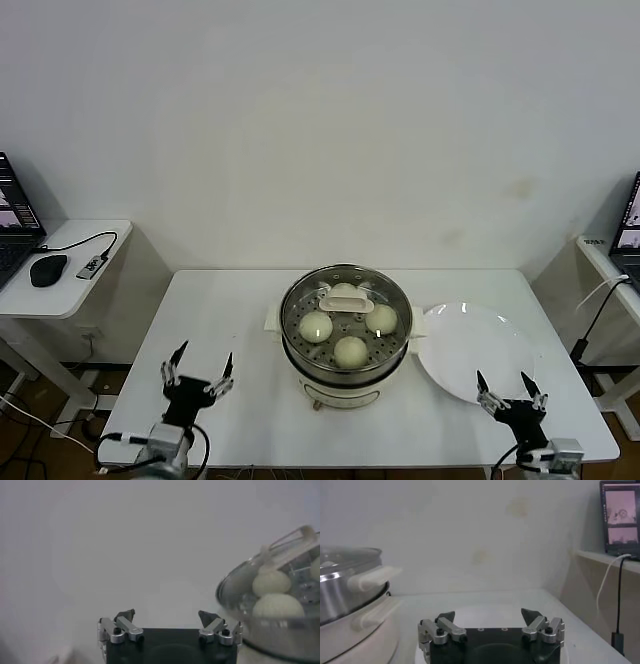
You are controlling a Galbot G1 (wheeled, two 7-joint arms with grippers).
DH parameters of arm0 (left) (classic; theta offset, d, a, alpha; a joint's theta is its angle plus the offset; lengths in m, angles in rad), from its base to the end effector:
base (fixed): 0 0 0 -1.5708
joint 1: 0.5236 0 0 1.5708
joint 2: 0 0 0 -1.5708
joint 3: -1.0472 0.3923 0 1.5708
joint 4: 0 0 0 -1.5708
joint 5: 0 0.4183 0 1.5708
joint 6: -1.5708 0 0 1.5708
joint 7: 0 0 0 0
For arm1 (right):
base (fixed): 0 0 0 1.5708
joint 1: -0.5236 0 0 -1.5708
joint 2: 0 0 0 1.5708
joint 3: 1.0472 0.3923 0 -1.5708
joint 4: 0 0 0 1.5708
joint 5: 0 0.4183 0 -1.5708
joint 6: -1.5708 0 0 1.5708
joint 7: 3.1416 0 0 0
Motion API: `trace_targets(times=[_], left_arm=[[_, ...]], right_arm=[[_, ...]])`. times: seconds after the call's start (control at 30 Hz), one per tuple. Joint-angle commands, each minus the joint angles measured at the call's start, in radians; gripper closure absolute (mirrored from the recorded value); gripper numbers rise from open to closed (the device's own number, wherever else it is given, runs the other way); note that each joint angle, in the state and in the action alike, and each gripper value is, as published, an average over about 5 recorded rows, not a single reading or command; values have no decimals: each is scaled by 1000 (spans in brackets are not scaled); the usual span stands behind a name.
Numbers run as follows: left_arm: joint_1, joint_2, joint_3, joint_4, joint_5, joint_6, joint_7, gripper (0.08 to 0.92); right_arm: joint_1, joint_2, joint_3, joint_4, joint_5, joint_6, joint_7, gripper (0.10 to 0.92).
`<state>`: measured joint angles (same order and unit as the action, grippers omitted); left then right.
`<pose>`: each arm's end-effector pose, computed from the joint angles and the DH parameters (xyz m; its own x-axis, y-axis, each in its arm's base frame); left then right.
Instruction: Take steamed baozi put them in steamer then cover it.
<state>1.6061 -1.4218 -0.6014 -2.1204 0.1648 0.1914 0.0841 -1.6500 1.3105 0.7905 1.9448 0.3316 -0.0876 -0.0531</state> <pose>0.2125 0.0532 -0.3308 -0.9770 0.0293 0.2110 0.0952 0.9461 0.3096 0.1932 -0.1609 -0.3818 -0.9631 0.0909 0.2533 0.0883 0.9959 -0.0217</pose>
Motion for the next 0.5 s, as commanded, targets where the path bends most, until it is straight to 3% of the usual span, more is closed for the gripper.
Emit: trace_targets(times=[0.03, 0.5], left_arm=[[136, -4, -81, 7, -197, -20, 3, 177], [182, -20, -68, -43, -188, -11, 17, 177]], right_arm=[[-80, -15, 3, 61, -11, -12, 7, 203], [-90, 15, -21, 56, -48, 18, 18, 203]])
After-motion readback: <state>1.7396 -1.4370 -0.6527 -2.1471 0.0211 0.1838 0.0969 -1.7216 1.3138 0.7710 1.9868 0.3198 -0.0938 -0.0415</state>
